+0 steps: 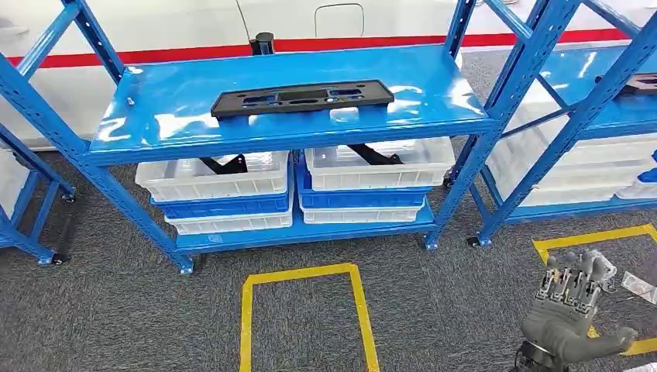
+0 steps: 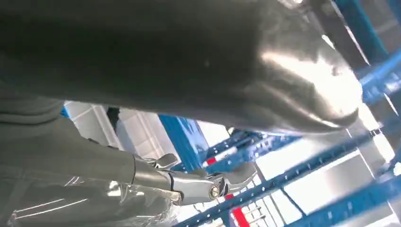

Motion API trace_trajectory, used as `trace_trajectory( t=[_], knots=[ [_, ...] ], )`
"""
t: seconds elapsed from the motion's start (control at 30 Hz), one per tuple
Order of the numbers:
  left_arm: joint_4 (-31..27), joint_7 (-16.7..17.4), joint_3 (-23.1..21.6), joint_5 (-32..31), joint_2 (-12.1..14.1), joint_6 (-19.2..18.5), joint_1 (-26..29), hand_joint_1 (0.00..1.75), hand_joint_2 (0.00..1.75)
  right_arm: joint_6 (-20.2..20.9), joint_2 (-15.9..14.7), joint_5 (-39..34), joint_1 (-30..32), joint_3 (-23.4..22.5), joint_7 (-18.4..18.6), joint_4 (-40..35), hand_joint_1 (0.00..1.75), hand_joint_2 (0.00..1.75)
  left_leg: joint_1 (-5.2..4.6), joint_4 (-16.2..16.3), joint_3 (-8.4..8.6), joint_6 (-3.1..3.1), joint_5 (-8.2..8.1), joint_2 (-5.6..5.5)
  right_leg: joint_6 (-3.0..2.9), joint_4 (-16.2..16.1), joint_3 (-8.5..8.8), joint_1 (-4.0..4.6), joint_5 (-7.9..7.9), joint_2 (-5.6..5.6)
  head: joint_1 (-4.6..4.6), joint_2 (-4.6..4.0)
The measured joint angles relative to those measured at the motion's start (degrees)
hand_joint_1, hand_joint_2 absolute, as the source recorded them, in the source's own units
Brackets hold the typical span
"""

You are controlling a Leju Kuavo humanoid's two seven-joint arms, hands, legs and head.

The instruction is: Take the parts from the cabinet and place them on the table.

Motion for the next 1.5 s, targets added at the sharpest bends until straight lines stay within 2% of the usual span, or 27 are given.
trace_trajectory(
  t=[0.7,0.97,1.13,1.2,1.23,1.27,1.33,1.37,1.4,1.43,1.47,1.5],
  knots=[
    [0.0,-0.3,2.2,0.1,-0.4,-0.3,-0.4,0.00,0.00,-24.4,-2.0,30.3,4.1,21.2,-3.5,-18.1,0.00,0.00,0.00,0.0,0.00,0.00,0.00,0.00,0.00,0.0,0.00,0.00,0.00,0.00,0.00,0.00],
    [0.0,-0.3,2.8,0.2,-0.5,0.0,-0.7,0.00,0.00,-30.7,-3.9,41.3,4.2,29.6,-3.4,-21.4,0.00,0.00,0.00,0.0,-0.01,0.00,0.00,0.00,0.00,0.0,0.00,0.00,0.00,0.00,0.00,0.00],
    [0.0,-0.7,3.7,0.7,-0.7,2.5,-0.9,0.00,0.00,-35.0,-5.2,49.0,3.8,35.7,-2.6,-22.7,0.00,0.00,-0.29,0.4,-0.17,0.37,-0.16,-0.08,0.29,-0.1,0.02,-0.37,0.19,0.00,-0.04,0.00],
    [0.0,-1.0,3.8,0.9,-0.9,4.5,-1.0,0.00,0.00,-36.8,-5.6,51.6,3.6,37.4,-2.3,-23.3,0.00,0.00,-0.41,0.0,-0.20,0.89,-0.26,-0.09,0.64,-0.5,0.10,-0.40,0.18,-0.01,-0.09,0.00],
    [0.0,-1.2,3.9,1.2,-1.1,5.5,-1.1,0.00,0.00,-37.8,-5.8,52.9,3.5,38.2,-2.1,-23.7,0.00,0.00,0.43,-1.2,0.75,1.31,0.51,-0.10,0.81,-0.3,-0.22,0.05,0.07,0.00,-0.02,0.00],
    [0.0,-1.4,4.0,1.4,-1.3,6.8,-1.2,0.00,0.00,-38.9,-6.4,54.2,3.4,39.0,-2.0,-23.8,0.00,0.00,0.40,-1.8,1.10,1.39,0.65,0.02,0.81,1.2,-0.80,-0.12,-0.44,0.03,0.13,0.00],
    [0.0,-1.7,4.6,1.9,-1.5,9.0,-1.3,0.00,0.00,-40.8,-7.1,56.1,3.3,40.3,-1.8,-23.8,0.00,0.00,0.61,-1.8,1.09,1.63,0.72,0.13,0.34,9.3,-5.22,-0.04,-3.53,0.09,0.33,0.00],
    [0.0,-1.7,4.8,2.0,-1.7,9.7,-1.3,0.00,0.00,-41.5,-7.3,56.6,3.4,40.7,-1.8,-23.8,0.00,0.00,0.60,-1.8,1.09,1.70,0.56,0.13,0.30,14.1,-7.98,-0.15,-4.94,0.10,0.31,0.00],
    [0.0,-1.7,4.8,2.0,-1.8,10.1,-1.3,0.00,0.00,-41.9,-7.5,56.7,3.5,41.0,-1.7,-23.8,0.00,0.00,0.61,-1.7,1.16,1.63,0.40,0.10,0.55,17.3,-9.99,-0.20,-5.44,0.10,0.33,0.00],
    [0.0,-1.7,4.9,2.1,-1.8,10.4,-1.3,0.00,0.00,-42.1,-7.8,56.9,3.5,41.3,-1.7,-23.8,0.00,0.00,0.69,-1.7,1.39,1.45,0.16,0.06,1.01,17.7,-10.73,-0.27,-4.82,0.09,0.33,0.00],
    [0.0,-1.6,5.1,2.2,-1.9,10.6,-1.2,0.00,0.00,-42.2,-7.9,56.9,3.5,41.5,-1.7,-23.8,0.00,0.00,0.87,-1.7,1.87,1.18,-0.22,0.00,1.86,14.8,-9.77,-0.44,-2.81,0.08,0.33,0.00],
    [0.0,-1.6,5.2,2.2,-2.0,10.6,-1.2,0.00,0.00,-42.3,-8.0,57.0,3.5,41.7,-1.7,-23.8,0.00,0.00,1.06,-1.7,2.44,0.87,-0.62,-0.04,2.69,10.2,-7.78,-0.63,-0.41,0.04,0.35,0.00]
  ],
)
